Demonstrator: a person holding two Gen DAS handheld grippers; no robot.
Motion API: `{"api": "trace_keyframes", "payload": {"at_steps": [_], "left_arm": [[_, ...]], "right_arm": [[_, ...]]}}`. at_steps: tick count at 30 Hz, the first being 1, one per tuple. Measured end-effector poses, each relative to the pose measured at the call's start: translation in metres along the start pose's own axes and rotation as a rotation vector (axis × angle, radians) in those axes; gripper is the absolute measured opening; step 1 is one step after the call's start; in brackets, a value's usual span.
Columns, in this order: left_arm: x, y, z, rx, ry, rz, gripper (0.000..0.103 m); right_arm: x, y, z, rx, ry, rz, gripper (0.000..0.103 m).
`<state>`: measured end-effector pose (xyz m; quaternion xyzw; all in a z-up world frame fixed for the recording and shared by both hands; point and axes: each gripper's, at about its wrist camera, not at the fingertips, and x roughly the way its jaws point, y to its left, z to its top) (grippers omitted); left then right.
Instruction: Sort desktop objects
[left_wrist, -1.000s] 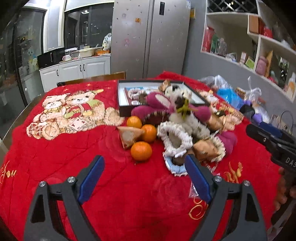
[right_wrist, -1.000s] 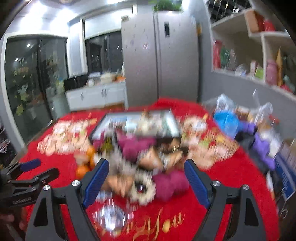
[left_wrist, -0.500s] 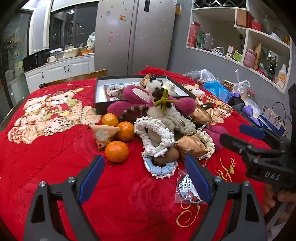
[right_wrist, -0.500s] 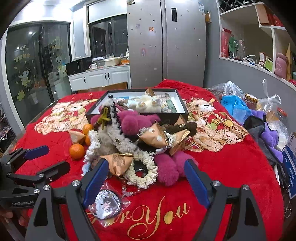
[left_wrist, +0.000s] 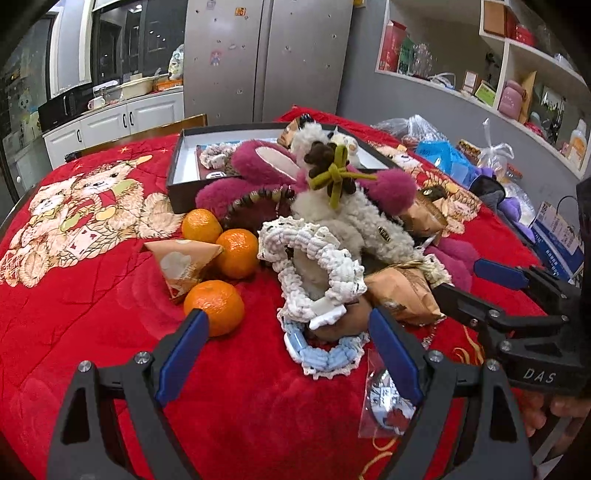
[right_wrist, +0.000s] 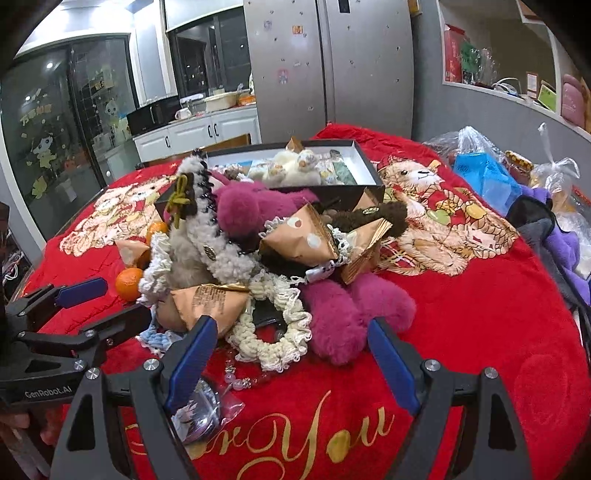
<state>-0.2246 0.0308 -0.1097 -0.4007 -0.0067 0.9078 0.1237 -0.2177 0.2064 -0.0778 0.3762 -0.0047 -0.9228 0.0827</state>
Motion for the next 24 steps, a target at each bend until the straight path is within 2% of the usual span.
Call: {"api": "trace_keyframes", "payload": {"at_steps": [5, 10, 12, 14, 15, 16, 18, 20, 24], "left_arm": [[0.006, -0.005, 0.003, 0.039, -0.014, 0.017, 0.09], [0.006, -0.007, 0.005, 0.061, -0.033, 0.012, 0.087], [0.004, -0.005, 0.005, 0.051, -0.041, -0.017, 0.077], [0.003, -0.003, 0.005, 0.03, -0.037, -0.068, 0.055], [0.005, -0.001, 0.005, 0.007, -0.015, -0.123, 0.05], [0.006, -0.001, 0.004, -0.002, -0.004, -0.145, 0.044], [0.005, -0.005, 0.002, 0.013, -0.007, -0.141, 0.04], [0.001, -0.01, 0.001, 0.047, -0.021, -0.122, 0.031], [-0.004, -0.009, -0.001, 0.031, -0.027, -0.136, 0.023]], "right_arm": [[0.022, -0.004, 0.002, 0.011, 0.053, 0.015, 0.086], [0.035, -0.012, 0.0, 0.042, 0.067, 0.035, 0.085], [0.036, -0.014, -0.001, 0.055, 0.065, 0.046, 0.084], [0.035, -0.017, -0.002, 0.067, 0.057, 0.048, 0.076], [0.034, -0.019, -0.002, 0.078, 0.052, 0.049, 0.07], [0.034, -0.022, -0.002, 0.094, 0.049, 0.053, 0.061], [0.033, -0.025, -0.002, 0.11, 0.05, 0.038, 0.047], [0.032, -0.027, -0.003, 0.114, 0.051, 0.045, 0.047], [0.029, -0.019, -0.004, 0.069, 0.05, 0.021, 0.046]]}}
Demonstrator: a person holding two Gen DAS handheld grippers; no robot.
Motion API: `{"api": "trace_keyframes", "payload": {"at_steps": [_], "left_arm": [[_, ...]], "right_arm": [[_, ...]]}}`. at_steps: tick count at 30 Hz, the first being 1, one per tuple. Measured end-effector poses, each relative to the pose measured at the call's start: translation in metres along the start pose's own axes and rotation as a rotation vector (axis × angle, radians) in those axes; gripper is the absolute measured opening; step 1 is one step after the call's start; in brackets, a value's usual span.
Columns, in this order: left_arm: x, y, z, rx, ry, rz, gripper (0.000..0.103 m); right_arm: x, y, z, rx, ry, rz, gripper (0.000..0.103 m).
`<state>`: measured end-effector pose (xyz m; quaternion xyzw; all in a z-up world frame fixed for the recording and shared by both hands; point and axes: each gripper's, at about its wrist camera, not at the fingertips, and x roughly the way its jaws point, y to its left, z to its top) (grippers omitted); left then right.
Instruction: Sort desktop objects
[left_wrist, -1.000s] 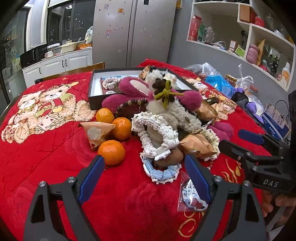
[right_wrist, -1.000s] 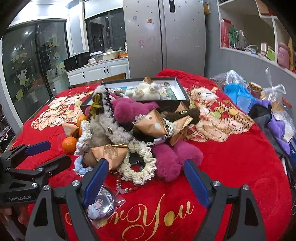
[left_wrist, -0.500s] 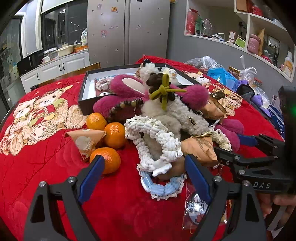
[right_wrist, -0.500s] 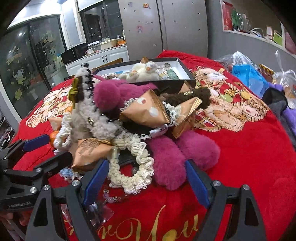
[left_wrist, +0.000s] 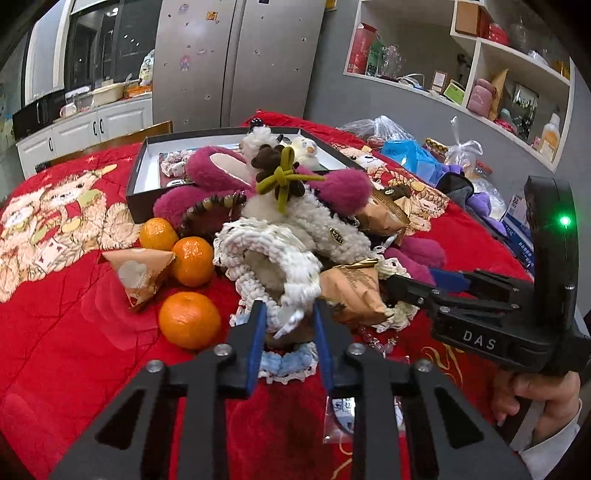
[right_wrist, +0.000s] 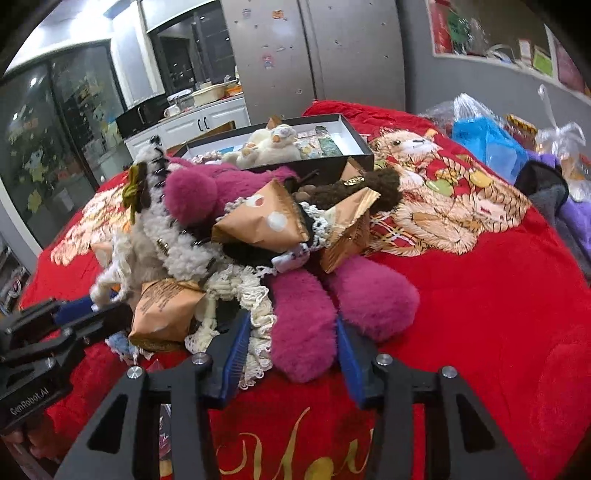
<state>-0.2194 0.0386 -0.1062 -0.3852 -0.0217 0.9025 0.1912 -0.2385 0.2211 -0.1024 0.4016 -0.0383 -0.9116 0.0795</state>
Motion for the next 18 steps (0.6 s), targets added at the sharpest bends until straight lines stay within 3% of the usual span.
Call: {"api": "trace_keyframes", "payload": {"at_steps": [2, 4, 18], "left_arm": [[-0.003, 0.002, 0.0, -0.02, -0.006, -0.013, 0.014], [-0.006, 0.005, -0.001, -0.023, -0.007, 0.015, 0.013], [-0.04, 0.01, -0.006, -0.043, -0.058, 0.006, 0.012]], "right_arm": [[-0.003, 0.002, -0.001, -0.002, -0.002, 0.014, 0.045], [-0.006, 0.0, -0.002, 0.003, -0.003, 0.028, 0.044], [-0.046, 0.015, -0.001, -0.027, -0.042, 0.081, 0.039]]}}
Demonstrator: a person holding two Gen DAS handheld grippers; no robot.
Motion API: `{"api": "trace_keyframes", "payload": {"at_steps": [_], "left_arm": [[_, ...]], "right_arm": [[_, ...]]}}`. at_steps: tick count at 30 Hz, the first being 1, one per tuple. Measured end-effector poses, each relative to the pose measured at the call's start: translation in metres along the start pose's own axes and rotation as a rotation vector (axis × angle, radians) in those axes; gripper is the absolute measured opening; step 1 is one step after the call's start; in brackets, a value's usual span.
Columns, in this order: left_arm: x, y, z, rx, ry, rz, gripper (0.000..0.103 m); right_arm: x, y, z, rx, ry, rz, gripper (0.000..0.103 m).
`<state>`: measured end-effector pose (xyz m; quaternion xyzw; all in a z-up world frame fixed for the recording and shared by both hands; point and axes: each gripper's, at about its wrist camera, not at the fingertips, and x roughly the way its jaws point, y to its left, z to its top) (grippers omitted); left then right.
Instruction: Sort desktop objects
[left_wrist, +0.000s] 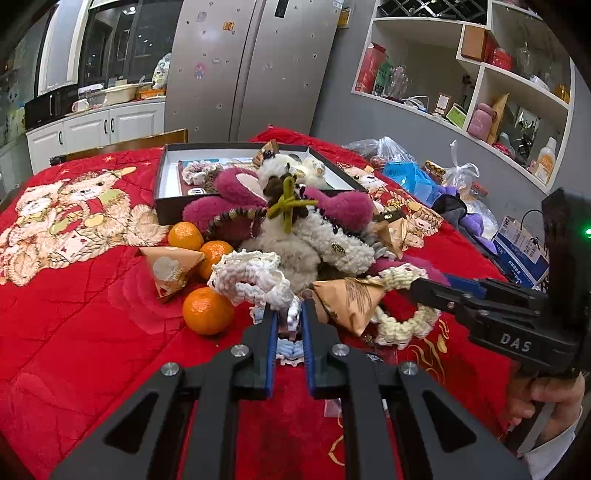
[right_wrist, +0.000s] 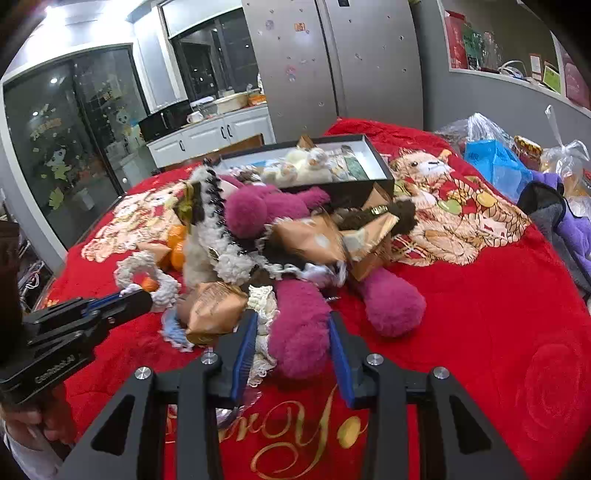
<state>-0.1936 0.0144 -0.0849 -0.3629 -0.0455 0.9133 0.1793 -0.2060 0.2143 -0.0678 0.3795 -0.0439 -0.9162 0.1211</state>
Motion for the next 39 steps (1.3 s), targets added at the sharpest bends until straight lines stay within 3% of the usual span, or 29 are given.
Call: {"api": "trace_keyframes", "payload": {"at_steps": [4, 18, 20, 22, 39], "left_arm": [[-0.007, -0.001, -0.001, -0.003, -0.006, 0.001, 0.012], [-0.014, -0.003, -0.026, -0.005, 0.013, 0.003, 0.012], [-0.016, -0.005, -0.028, -0.002, 0.012, 0.001, 0.012], [-0.018, -0.007, -0.028, 0.001, 0.01, 0.004, 0.012], [-0.043, -0.016, -0.026, 0.008, -0.024, 0.005, 0.012]], "right_arm": [[-0.013, 0.006, 0.0, -0.016, -0.015, 0.004, 0.039], [-0.012, 0.021, -0.035, -0.071, 0.059, 0.057, 0.041], [-0.01, 0.022, -0.04, -0.073, 0.076, 0.069, 0.034], [-0.008, 0.022, -0.044, -0.071, 0.086, 0.076, 0.012], [-0.037, 0.03, -0.032, -0.062, 0.013, 0.091, 0.011]]}}
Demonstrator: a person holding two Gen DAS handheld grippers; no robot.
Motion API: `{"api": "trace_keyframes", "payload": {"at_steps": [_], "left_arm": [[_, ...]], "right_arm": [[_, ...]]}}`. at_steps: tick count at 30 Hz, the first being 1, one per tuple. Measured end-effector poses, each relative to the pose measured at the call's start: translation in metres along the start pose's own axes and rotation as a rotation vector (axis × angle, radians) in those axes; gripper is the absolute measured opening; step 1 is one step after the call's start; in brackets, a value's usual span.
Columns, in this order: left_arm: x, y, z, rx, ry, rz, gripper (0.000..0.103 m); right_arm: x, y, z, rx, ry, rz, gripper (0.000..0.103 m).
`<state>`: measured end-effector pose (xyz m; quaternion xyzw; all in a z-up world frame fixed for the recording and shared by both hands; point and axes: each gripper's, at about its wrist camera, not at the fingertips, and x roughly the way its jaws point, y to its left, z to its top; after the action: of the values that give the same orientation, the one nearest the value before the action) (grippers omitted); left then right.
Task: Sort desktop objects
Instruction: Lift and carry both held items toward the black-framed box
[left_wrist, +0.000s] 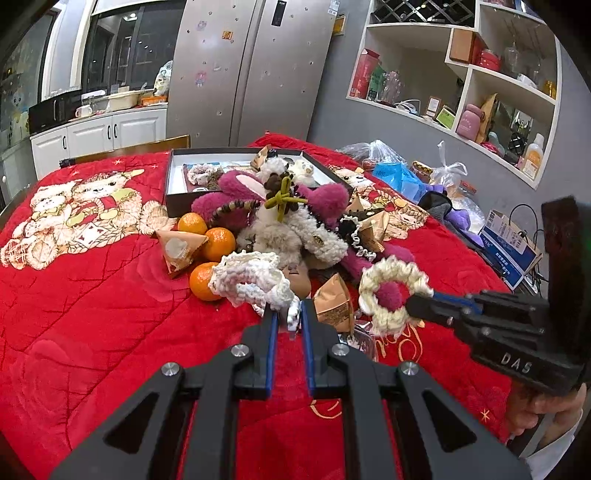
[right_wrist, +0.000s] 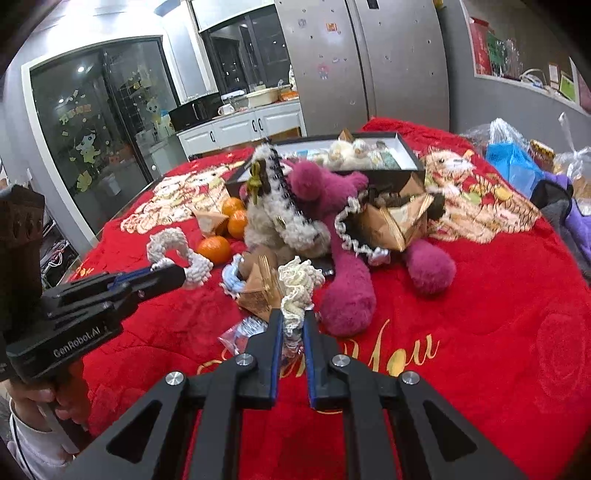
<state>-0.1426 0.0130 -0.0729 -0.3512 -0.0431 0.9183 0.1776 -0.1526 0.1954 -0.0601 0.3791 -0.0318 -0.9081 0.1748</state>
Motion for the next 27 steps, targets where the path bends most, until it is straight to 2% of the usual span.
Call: {"api": "trace_keyframes", "payload": {"at_steps": [9, 17, 27], "left_arm": [[-0.019, -0.01, 0.004, 0.009, -0.023, 0.0, 0.012], [-0.032, -0.019, 0.014, 0.019, -0.042, 0.008, 0.013], [-0.037, -0.02, 0.062, 0.036, -0.086, 0.034, 0.013]], "right_arm": [[-0.024, 0.014, 0.013, -0.032, -0.053, -0.018, 0.011], [-0.036, 0.03, 0.024, -0.07, -0.085, 0.004, 0.011], [-0.04, 0.037, 0.065, -0.111, -0.131, 0.01, 0.011]]}}
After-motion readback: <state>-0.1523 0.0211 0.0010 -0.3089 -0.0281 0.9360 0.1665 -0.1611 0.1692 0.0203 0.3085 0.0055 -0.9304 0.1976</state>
